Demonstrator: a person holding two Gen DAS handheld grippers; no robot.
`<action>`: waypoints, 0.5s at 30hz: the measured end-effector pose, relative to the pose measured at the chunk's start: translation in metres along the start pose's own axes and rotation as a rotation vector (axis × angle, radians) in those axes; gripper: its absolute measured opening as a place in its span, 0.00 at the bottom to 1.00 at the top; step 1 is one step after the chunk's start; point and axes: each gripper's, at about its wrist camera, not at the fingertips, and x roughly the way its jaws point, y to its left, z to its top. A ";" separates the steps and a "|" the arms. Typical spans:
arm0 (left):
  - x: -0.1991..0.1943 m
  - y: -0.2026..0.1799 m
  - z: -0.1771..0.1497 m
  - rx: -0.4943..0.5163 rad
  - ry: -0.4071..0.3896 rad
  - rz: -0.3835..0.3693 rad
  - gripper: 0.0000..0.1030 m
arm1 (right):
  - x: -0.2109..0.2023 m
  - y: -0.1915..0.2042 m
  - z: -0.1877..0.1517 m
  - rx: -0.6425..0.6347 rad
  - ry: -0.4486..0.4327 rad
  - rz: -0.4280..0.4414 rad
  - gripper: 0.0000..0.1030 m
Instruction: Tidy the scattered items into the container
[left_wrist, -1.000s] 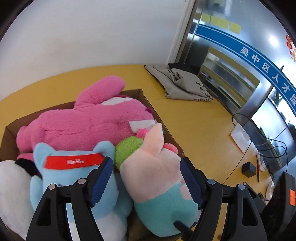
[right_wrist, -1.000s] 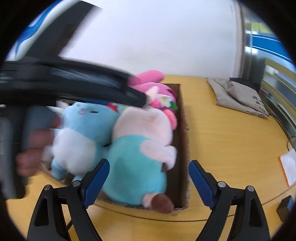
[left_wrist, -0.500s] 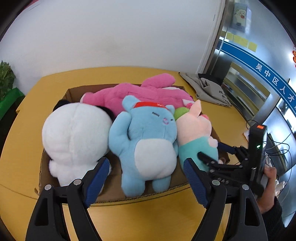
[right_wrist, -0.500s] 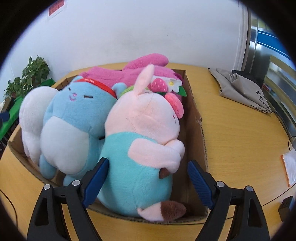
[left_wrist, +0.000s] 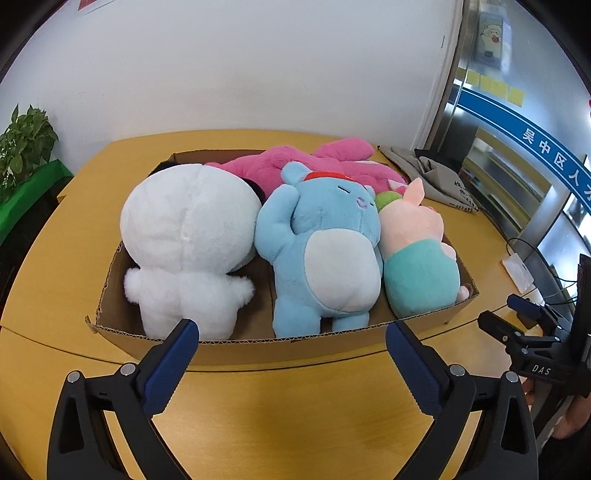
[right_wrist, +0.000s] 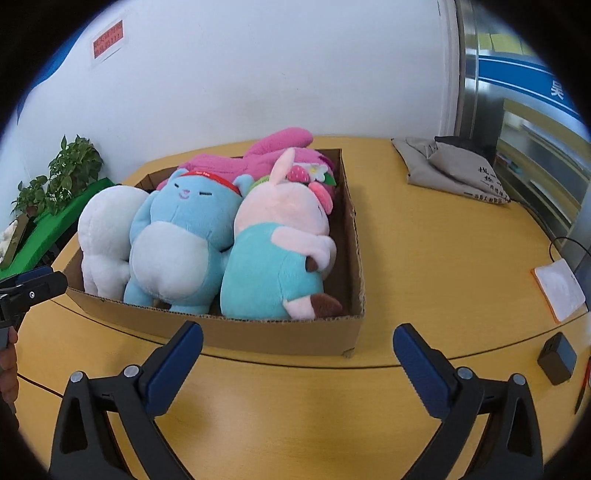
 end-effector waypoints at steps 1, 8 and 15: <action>0.001 -0.002 -0.003 0.004 0.005 -0.012 1.00 | -0.001 0.005 -0.003 -0.006 0.000 -0.006 1.00; -0.005 -0.016 -0.017 0.043 -0.001 0.016 1.00 | -0.025 0.019 -0.010 -0.021 -0.045 -0.062 1.00; -0.022 -0.011 -0.017 0.012 -0.038 0.011 1.00 | -0.052 0.026 -0.012 -0.032 -0.088 -0.124 1.00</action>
